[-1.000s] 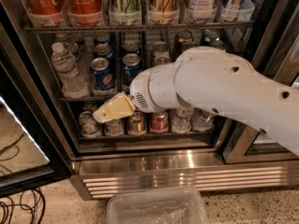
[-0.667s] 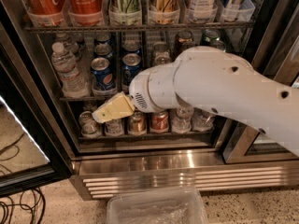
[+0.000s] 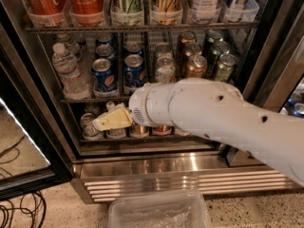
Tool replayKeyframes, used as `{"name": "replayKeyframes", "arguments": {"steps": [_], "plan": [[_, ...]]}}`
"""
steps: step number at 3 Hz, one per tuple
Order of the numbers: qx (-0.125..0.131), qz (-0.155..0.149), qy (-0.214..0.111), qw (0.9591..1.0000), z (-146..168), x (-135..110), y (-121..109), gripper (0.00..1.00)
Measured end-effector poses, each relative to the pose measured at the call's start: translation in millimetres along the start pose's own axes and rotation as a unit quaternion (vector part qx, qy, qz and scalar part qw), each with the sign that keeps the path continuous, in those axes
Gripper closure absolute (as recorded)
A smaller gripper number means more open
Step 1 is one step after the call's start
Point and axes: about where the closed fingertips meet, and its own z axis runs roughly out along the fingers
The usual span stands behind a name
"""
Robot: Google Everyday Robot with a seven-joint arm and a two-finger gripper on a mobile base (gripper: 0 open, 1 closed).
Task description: Pick pepsi can from middle shelf of fridge
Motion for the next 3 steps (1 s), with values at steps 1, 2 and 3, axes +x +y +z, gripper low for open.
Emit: {"name": "replayKeyframes", "arguments": {"steps": [1,2,3], "plan": [[0.03,0.012,-0.029,0.9991,12.4,13.6,-3.4,0.0],[0.047,0.011,-0.059,0.9971,10.7,0.8,-10.1,0.0],[0.047,0.011,-0.061,0.997,11.7,-0.1,-9.4,0.0]]}}
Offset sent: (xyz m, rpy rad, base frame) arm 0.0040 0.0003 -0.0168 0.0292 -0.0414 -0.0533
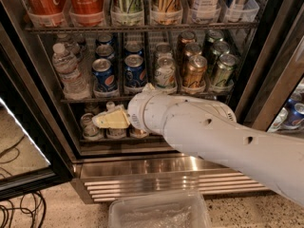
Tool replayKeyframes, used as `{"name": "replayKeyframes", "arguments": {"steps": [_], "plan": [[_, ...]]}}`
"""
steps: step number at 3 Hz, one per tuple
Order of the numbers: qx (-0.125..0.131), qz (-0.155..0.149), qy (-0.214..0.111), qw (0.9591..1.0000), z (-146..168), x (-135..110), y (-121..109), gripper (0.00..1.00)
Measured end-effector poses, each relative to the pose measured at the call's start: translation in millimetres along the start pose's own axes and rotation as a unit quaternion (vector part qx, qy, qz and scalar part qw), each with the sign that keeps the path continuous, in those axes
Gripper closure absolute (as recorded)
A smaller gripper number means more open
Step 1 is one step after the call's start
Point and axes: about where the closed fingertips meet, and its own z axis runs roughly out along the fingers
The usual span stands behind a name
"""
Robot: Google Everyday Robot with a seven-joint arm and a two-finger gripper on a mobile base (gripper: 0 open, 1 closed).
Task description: Pick pepsi can from middle shelf of fridge
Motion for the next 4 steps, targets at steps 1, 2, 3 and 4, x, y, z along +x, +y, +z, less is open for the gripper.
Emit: {"name": "replayKeyframes", "arguments": {"steps": [1,2,3,4], "plan": [[0.009,0.011,-0.028,0.9995,10.2,-3.6,-4.6,0.0],[0.023,0.043,-0.068,0.9965,30.5,1.9,-7.2,0.0],[0.043,0.044,-0.103,0.9928,26.3,-16.2,-17.5,0.0],[0.043,0.044,-0.103,0.9928,26.3,-16.3,-17.4,0.0]]}}
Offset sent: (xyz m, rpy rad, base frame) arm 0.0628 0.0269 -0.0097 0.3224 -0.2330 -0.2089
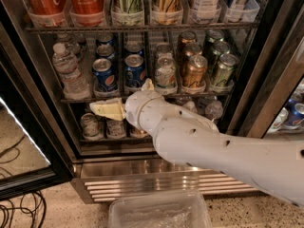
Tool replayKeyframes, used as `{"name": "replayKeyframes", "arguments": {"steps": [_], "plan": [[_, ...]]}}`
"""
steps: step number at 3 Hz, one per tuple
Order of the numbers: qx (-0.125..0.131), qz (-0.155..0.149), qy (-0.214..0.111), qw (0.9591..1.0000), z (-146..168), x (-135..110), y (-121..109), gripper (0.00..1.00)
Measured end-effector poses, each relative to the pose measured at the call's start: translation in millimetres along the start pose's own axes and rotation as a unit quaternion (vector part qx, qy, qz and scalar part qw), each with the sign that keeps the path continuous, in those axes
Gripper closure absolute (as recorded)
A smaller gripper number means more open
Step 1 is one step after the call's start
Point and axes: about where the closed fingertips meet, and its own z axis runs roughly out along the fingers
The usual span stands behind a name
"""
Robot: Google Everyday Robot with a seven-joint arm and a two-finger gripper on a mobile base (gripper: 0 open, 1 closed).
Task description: Pick pepsi can from middle shelf of fridge
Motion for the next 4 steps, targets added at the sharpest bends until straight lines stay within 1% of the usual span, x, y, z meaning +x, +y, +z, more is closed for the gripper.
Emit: {"name": "replayKeyframes", "arguments": {"steps": [1,2,3,4], "plan": [[-0.008,0.004,-0.014,0.9999,16.1,2.6,6.1,0.0],[-0.004,0.01,-0.046,0.9989,30.8,2.0,4.3,0.05],[0.019,0.005,-0.073,0.9972,35.9,-0.7,-3.4,0.14],[0.051,0.0,-0.094,0.9943,31.9,-2.2,-11.1,0.18]]}}
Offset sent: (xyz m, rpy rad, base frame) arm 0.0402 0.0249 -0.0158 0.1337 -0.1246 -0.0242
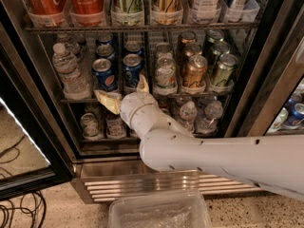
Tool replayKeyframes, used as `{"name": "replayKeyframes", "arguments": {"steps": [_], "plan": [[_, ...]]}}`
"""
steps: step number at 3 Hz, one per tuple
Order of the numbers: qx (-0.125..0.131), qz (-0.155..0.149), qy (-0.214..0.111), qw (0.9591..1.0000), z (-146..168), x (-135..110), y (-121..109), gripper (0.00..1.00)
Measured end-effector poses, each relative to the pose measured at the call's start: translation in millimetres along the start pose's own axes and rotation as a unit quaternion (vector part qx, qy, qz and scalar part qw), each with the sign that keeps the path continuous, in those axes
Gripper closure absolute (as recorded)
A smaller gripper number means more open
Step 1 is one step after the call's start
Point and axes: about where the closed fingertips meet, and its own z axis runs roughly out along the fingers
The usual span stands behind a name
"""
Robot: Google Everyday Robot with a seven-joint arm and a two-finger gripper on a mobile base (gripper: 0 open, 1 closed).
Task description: Pick pepsi can from middle shelf of fridge
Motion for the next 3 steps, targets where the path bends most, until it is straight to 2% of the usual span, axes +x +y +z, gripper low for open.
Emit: {"name": "replayKeyframes", "arguments": {"steps": [2,3], "plan": [[0.049,-0.022,-0.023,0.9983,-9.9,-4.0,1.6,0.18],[0.058,-0.029,-0.026,0.9975,-16.5,-4.0,12.2,0.18]]}}
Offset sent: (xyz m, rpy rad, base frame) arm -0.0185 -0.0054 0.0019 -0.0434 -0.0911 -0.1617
